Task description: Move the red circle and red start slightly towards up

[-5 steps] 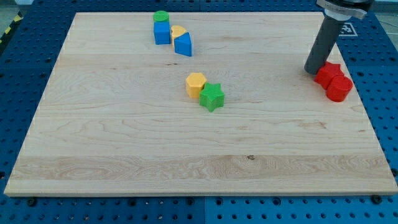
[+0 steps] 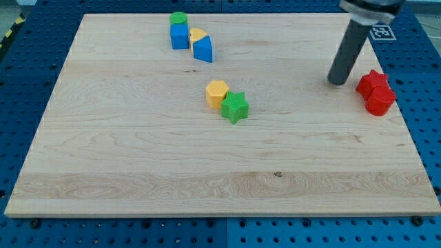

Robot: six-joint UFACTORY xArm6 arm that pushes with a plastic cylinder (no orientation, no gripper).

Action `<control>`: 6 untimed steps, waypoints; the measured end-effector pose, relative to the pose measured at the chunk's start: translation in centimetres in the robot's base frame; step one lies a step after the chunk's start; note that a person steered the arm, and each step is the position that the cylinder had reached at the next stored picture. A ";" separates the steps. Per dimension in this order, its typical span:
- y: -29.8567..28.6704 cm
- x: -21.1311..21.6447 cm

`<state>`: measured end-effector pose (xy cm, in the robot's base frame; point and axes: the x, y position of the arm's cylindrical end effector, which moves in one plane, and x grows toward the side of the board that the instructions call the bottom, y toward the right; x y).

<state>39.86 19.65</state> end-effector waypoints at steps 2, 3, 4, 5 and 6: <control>2.9 9.1; 7.0 10.2; 8.7 8.8; 8.2 7.9; 8.1 7.4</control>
